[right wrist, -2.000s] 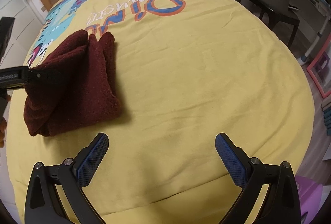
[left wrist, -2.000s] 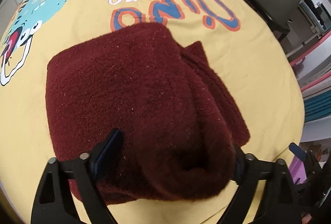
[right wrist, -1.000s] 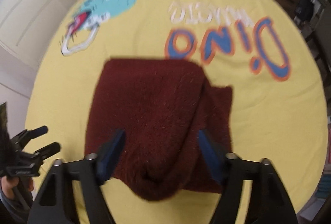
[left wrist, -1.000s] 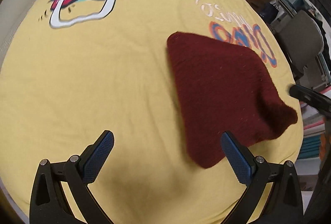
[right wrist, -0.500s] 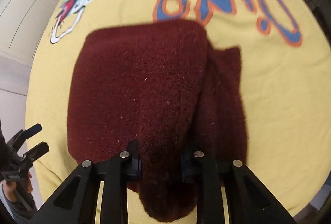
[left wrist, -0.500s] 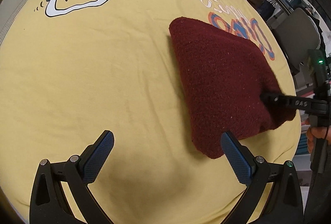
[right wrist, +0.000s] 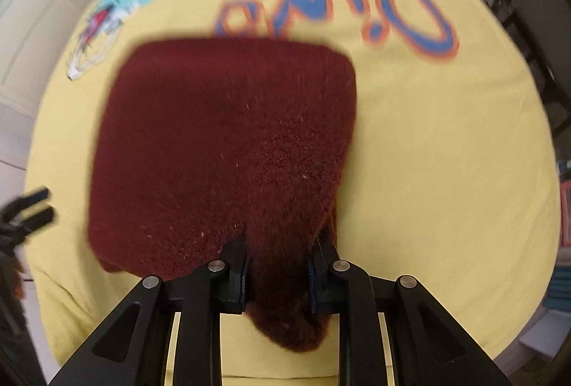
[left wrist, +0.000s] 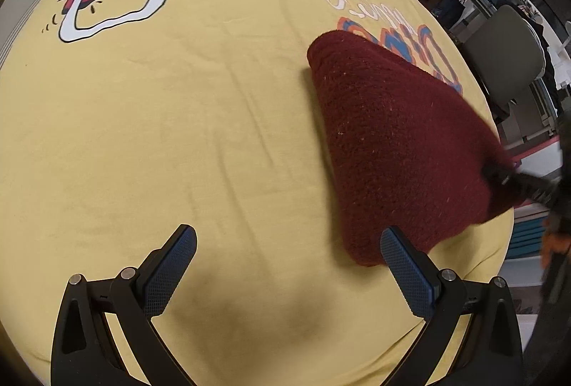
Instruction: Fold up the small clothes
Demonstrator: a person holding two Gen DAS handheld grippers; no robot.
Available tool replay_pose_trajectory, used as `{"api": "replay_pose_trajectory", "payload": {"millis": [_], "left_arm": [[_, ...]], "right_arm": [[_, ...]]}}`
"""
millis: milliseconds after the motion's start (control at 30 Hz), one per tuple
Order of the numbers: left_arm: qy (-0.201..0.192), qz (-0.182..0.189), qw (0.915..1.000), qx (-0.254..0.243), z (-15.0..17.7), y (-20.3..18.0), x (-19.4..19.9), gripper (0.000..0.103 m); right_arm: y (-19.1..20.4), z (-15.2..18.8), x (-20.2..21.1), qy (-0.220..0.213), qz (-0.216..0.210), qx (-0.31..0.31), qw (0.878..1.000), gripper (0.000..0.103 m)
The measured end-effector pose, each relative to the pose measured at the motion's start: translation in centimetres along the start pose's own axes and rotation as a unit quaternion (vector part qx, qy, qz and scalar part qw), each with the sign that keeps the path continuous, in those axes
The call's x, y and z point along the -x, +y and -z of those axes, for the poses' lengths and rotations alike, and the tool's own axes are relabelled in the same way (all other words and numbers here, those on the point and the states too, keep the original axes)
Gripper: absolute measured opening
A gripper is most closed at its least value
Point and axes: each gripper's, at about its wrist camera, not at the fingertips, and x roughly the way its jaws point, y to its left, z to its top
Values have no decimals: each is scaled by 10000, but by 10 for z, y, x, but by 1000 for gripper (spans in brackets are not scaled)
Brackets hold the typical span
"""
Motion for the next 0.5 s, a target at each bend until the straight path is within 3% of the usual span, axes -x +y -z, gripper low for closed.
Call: {"api": "replay_pose_trajectory", "payload": {"millis": [133, 233, 300, 400, 500], "left_arm": [[67, -62, 9999, -121, -2, -11, -6, 102], [96, -140, 9997, -189, -7, -19, -11, 102], [112, -171, 9996, -220, -11, -24, -13, 102], [119, -188, 9994, -267, -22, -35, -17, 102], [129, -171, 9993, -302, -40, -49, -23, 102]], "right_arm": [[-7, 9, -10, -57, -175, -203, 9996, 45], [-11, 7, 4, -200, -68, -193, 9996, 83], [-12, 4, 14, -322, 69, -86, 9994, 83], [-18, -2, 32, -533, -71, -112, 9985, 84], [-17, -16, 43, -681, -115, -64, 9976, 94]]}}
